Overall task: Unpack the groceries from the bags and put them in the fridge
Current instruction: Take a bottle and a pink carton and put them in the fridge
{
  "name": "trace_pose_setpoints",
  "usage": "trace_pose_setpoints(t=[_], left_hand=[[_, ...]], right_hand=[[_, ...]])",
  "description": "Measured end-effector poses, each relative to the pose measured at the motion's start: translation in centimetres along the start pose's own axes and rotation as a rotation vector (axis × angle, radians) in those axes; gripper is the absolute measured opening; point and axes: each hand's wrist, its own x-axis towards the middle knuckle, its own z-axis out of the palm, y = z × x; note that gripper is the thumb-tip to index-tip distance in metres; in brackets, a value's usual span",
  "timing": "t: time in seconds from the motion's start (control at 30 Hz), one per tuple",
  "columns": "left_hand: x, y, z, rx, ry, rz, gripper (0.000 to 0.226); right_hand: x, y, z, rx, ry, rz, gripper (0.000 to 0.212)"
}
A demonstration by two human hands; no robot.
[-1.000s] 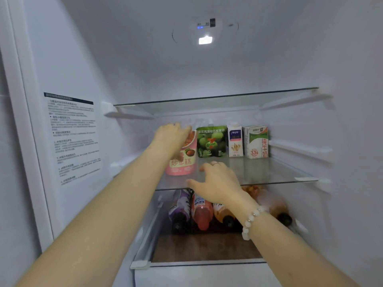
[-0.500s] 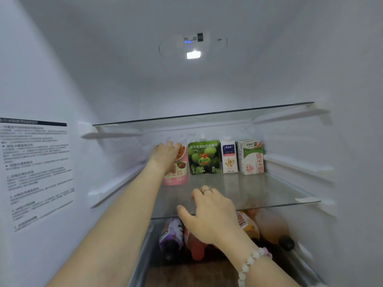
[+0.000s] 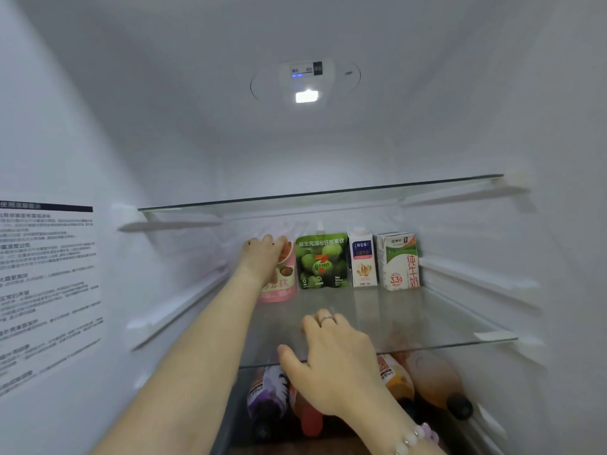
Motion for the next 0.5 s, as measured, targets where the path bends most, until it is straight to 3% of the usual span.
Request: trace_pose_setpoints(t=[0.33, 0.5], left_hand=[[-2.3, 0.0, 0.0, -0.111, 0.046, -0.042, 0.094], [-8.0, 0.3, -1.5, -0.215, 0.126, -0.047, 0.064]], right_hand=[[0.2, 0.0, -0.1, -0.009, -0.053, 0.018, 0.049], [0.1, -0.3, -0.1, -0.026, -0.043, 0.023, 0.049]])
